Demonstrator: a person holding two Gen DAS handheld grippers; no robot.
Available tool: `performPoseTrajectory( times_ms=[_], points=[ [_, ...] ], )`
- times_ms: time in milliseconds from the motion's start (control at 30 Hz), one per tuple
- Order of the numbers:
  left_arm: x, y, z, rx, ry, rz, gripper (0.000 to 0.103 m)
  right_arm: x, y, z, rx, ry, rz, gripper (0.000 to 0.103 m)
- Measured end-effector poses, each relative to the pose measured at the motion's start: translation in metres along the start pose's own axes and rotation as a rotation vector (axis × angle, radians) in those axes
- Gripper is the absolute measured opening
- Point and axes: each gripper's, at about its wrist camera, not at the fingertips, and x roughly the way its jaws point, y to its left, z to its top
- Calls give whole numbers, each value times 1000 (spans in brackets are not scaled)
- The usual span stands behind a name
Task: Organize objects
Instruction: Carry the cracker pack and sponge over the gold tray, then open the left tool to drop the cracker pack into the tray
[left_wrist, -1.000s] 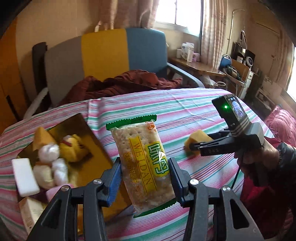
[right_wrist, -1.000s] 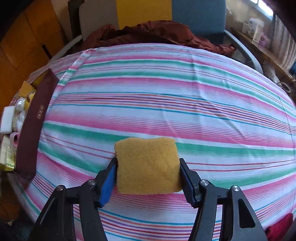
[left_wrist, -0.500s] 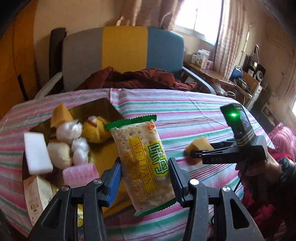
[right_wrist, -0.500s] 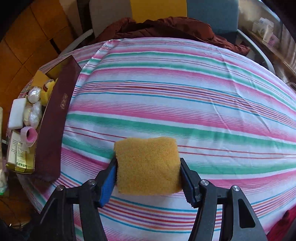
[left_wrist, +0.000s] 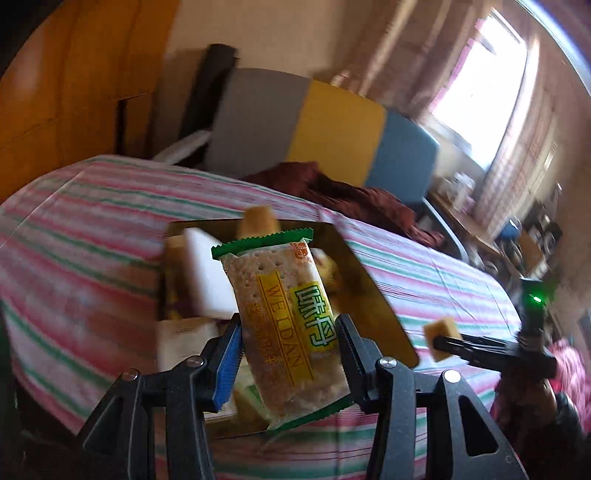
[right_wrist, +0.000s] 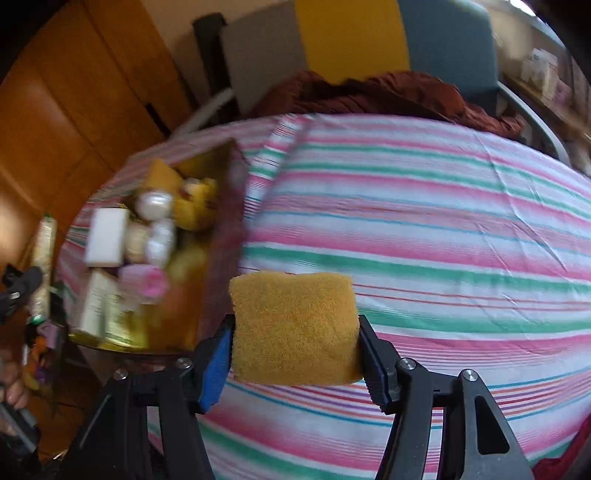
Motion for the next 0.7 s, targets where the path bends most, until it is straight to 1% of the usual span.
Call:
performPoseTrajectory(
  times_ms=[67, 167, 233, 333, 433, 600, 700],
  points=[
    [-6, 17, -3, -36, -8, 18, 49, -6, 20, 0, -56, -26, 31, 62],
    [-10, 32, -10, -76, -2, 9, 49, -10, 50, -2, -130, -62, 58, 62],
    [-11, 35, -15, -82, 0, -7, 49, -9, 66, -3, -171, -80, 55, 62],
    [-11, 30, -17, -65, -4, -31, 49, -4, 83, -5, -210, -81, 68, 62],
    [-9, 21, -17, -43, -3, -54, 49, 1, 93, -7, -236, -76, 61, 62],
    [0, 10, -15, -37, 23, -94, 49, 8, 91, -6, -240, -66, 50, 62],
    [8, 1, -10, -38, 37, -134, 49, 11, 93, -5, -245, -66, 46, 62]
  ],
)
